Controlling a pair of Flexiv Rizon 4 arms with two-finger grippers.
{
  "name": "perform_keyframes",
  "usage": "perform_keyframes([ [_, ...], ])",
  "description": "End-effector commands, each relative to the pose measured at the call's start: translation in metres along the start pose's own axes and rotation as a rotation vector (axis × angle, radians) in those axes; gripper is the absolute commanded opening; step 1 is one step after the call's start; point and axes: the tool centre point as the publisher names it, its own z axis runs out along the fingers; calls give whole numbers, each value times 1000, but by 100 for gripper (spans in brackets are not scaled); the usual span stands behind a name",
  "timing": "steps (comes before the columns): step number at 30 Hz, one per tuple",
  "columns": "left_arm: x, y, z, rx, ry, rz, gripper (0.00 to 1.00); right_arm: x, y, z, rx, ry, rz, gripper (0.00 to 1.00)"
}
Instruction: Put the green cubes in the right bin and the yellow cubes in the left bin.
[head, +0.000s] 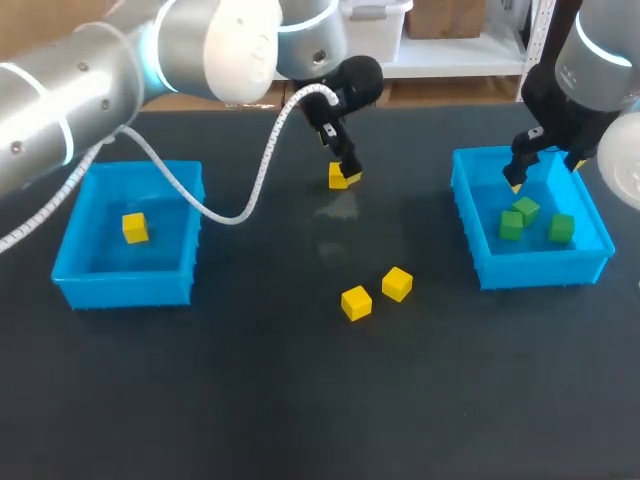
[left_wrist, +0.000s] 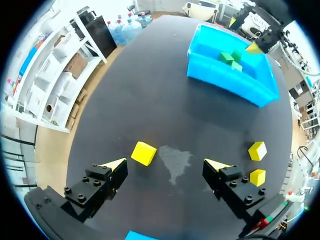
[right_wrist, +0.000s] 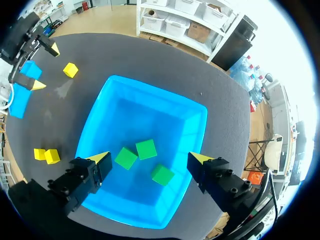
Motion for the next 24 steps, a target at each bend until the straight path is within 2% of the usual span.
perform_keyframes([
  [1, -4, 12, 9, 26, 23, -8, 100, 1, 0, 0, 2, -3, 1, 100],
  [24, 0, 9, 41, 89, 82, 12, 100, 1, 0, 0, 2, -3, 1, 100],
])
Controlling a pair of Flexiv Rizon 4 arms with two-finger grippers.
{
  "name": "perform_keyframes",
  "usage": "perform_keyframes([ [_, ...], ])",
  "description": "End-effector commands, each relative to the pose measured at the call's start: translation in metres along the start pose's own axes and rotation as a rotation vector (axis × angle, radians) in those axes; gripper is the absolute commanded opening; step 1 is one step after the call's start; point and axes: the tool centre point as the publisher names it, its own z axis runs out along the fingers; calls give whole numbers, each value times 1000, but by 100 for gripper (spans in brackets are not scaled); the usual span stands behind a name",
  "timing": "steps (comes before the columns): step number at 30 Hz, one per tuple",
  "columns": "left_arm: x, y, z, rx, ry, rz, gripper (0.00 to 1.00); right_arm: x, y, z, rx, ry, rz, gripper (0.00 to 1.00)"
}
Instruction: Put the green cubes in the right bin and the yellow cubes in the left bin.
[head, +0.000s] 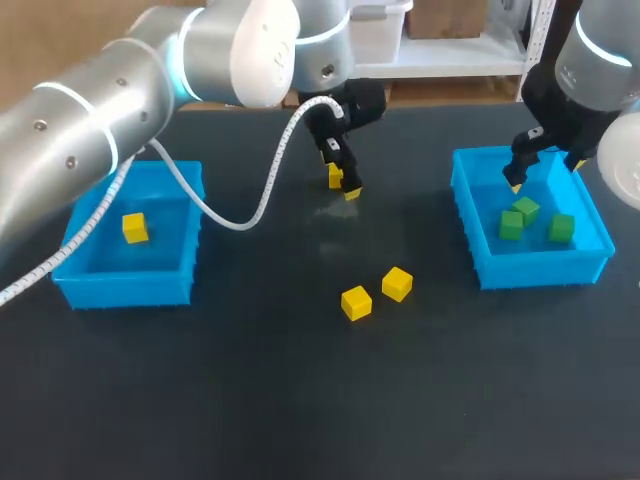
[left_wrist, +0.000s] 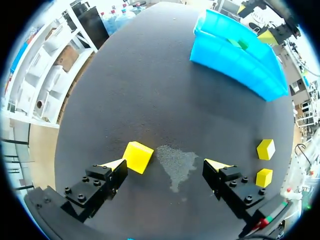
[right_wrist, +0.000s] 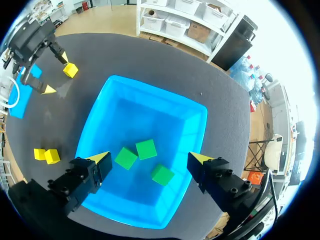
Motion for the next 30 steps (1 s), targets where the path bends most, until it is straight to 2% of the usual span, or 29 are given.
perform_keyframes([
  [1, -5, 9, 3, 22, 20, 0, 100, 1, 0, 0, 2, -3, 1, 100],
  [6, -6, 17, 2, 17, 17, -13, 100, 1, 0, 0, 2, -3, 1, 100],
  [14, -7, 10, 15, 20, 44, -17, 100, 1, 0, 0, 2, -3, 1, 100],
  [19, -8, 9, 17, 17, 26, -39, 100, 1, 0, 0, 2, -3, 1, 100],
  [23, -12, 12, 17, -40, 5, -72, 100, 1, 0, 0, 2, -3, 1, 100],
  [25, -14, 14, 16, -49, -5, -105, 100, 1, 0, 0, 2, -3, 1, 100],
  [30, -13, 14, 19, -61, -11, -104, 100, 1, 0, 0, 2, -3, 1, 100],
])
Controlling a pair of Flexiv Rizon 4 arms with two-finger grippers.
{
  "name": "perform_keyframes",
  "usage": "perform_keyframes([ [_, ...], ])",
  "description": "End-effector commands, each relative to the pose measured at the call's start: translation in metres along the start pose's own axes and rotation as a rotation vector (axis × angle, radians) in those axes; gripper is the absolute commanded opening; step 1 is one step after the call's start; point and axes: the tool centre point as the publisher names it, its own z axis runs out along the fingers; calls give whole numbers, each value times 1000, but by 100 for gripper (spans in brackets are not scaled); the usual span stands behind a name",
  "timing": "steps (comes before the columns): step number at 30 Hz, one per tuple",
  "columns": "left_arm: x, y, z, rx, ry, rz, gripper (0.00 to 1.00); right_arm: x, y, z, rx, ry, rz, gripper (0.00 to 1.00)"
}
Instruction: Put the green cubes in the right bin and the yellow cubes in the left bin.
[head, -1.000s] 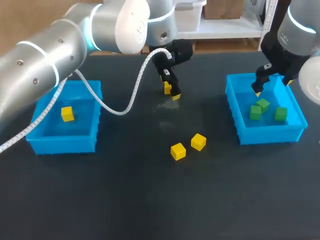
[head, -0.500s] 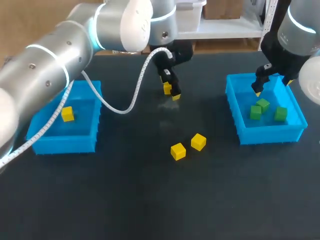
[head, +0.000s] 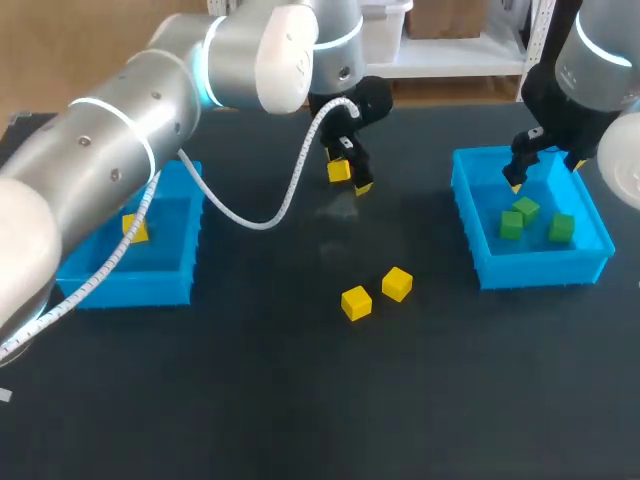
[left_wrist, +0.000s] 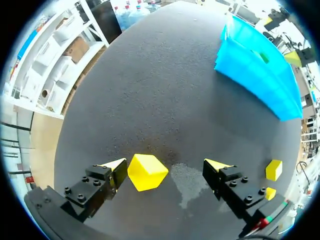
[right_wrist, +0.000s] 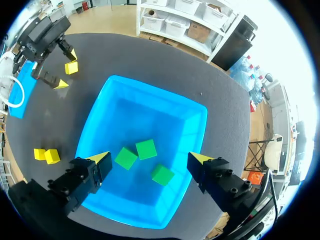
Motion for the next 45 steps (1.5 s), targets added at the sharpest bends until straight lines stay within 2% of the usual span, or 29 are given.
perform_keyframes([
  [1, 8, -6, 3, -7, -8, 2, 100, 1, 0, 0, 2, -3, 1, 100],
  [14, 13, -4, 3, -13, 5, 14, 100, 1, 0, 0, 2, -3, 1, 100],
  [15, 13, -3, 3, -14, 5, 14, 93, 1, 0, 0, 2, -3, 1, 100],
  [16, 13, -3, 4, -14, 5, 12, 62, 1, 0, 0, 2, -3, 1, 100],
  [17, 14, -4, 4, -15, 6, 12, 42, 1, 0, 0, 2, -3, 1, 100],
  [18, 14, -4, 5, -19, 7, 17, 31, 1, 0, 0, 2, -3, 1, 100],
  [19, 15, -4, 5, -21, 5, 16, 12, 1, 0, 0, 2, -3, 1, 100],
  [20, 15, -4, 6, -24, 6, 12, 0, 1, 0, 0, 2, -3, 1, 100],
  [34, 14, -6, 4, -31, -9, -4, 0, 1, 0, 0, 2, -3, 1, 100],
  [40, 20, -8, -19, -17, -45, -23, 0, 1, 0, 0, 2, -3, 1, 100],
  [45, 35, -2, -49, -15, -94, -63, 0, 1, 0, 0, 2, -3, 1, 100],
])
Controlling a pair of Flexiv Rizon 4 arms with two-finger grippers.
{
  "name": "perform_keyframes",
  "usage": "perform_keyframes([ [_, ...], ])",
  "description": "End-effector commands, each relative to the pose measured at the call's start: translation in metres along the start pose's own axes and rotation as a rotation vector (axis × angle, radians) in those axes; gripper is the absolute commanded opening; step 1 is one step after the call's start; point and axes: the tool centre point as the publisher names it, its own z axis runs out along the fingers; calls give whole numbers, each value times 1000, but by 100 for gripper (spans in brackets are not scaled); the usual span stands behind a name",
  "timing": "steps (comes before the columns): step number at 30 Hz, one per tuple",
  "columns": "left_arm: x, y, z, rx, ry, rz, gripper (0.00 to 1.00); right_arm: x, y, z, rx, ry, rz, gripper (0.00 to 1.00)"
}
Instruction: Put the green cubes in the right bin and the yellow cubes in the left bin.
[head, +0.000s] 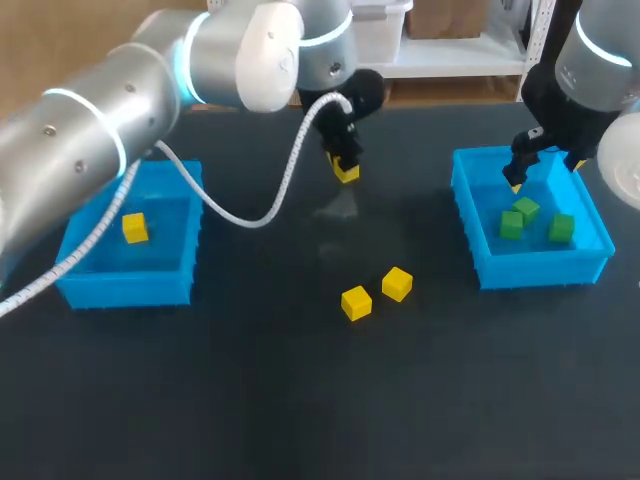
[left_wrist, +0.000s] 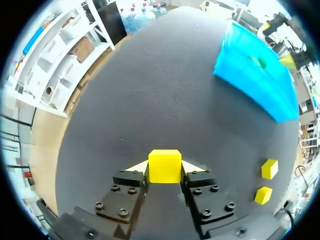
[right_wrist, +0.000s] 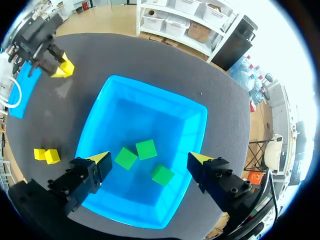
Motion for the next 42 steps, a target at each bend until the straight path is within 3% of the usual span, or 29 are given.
perform_keyframes([
  [1, 30, -1, -33, -10, -65, -21, 0, 1, 0, 0, 2, -3, 1, 100],
  [10, 78, 22, -89, -26, -149, -123, 0, 1, 0, 0, 2, -3, 1, 100],
  [24, 173, 52, -134, -61, -211, -297, 0, 1, 0, 0, 2, -3, 1, 100],
  [32, 230, 53, -147, -69, -214, -361, 0, 1, 0, 0, 2, -3, 1, 100],
  [42, 285, 51, -129, -81, -170, -442, 0, 1, 0, 0, 2, -3, 1, 100],
])
